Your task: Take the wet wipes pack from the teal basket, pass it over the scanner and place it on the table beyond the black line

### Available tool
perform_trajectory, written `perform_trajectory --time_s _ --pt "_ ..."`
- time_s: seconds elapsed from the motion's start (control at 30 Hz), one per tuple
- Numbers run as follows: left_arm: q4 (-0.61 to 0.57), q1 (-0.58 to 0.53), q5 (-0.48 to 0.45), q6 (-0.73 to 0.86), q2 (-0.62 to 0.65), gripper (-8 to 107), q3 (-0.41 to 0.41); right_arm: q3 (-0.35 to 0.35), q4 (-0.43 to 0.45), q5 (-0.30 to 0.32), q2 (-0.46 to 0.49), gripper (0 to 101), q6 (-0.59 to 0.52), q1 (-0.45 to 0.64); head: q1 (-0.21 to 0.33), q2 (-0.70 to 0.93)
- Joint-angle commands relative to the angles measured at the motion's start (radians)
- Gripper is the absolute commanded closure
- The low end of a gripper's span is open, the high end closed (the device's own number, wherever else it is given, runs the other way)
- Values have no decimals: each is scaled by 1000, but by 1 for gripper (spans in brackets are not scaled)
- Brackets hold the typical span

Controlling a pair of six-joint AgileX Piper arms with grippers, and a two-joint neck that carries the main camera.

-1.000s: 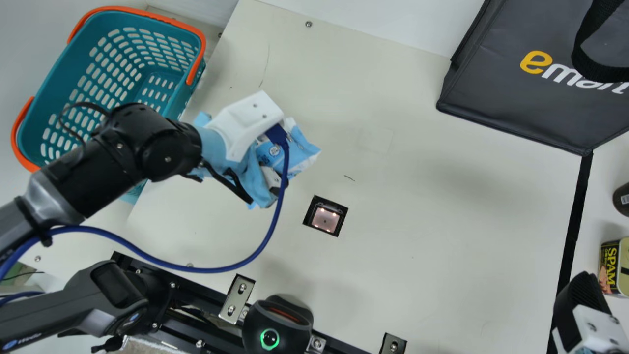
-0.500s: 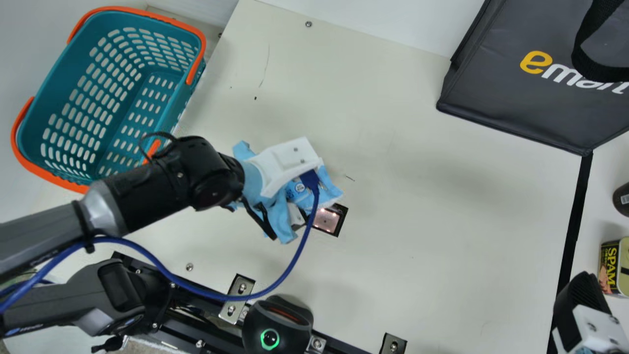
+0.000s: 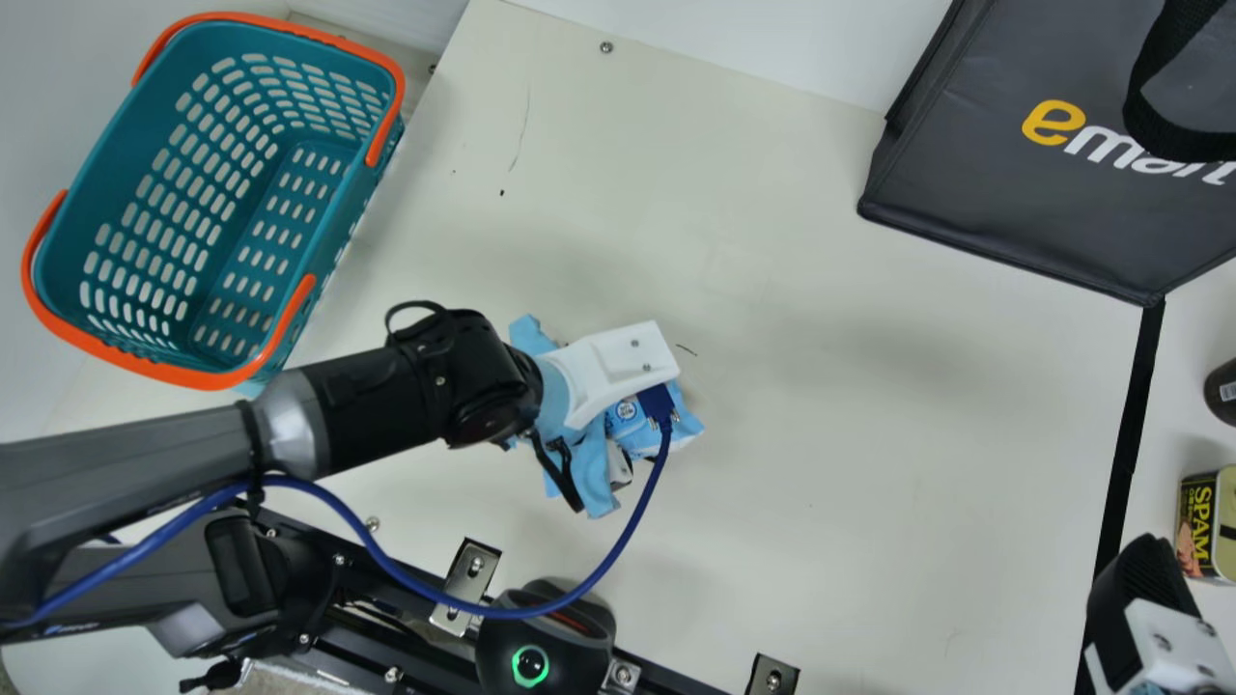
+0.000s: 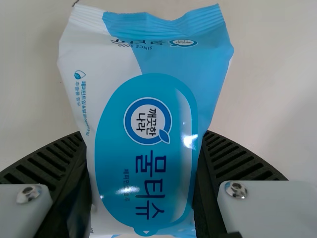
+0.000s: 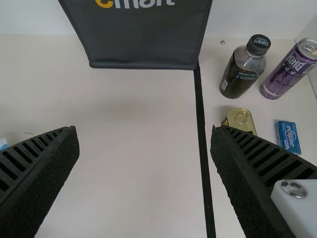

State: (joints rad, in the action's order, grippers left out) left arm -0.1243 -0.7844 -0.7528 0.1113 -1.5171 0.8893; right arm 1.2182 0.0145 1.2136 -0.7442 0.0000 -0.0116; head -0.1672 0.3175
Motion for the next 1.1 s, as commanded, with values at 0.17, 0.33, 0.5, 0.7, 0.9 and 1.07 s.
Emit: perform_trajectory --time_s 0.17,0.33,0.5,0.7,0.9,1.07 --pt "15 -17 22 -10 -25 54 6 0 0 0 0 6 0 0 29 4" --pt "34 -22 32 -27 -40 38 13 0 0 0 0 6 0 0 29 4" --pt "43 -20 36 -35 -47 21 20 0 0 0 0 6 0 0 29 4" --pt "26 7 22 -23 -15 9 24 0 0 0 0 6 0 0 29 4" --pt "-6 70 -3 10 59 9 10 0 0 0 0 6 0 0 29 4" --pt "-31 138 -25 38 137 9 -11 0 0 0 0 6 0 0 29 4"
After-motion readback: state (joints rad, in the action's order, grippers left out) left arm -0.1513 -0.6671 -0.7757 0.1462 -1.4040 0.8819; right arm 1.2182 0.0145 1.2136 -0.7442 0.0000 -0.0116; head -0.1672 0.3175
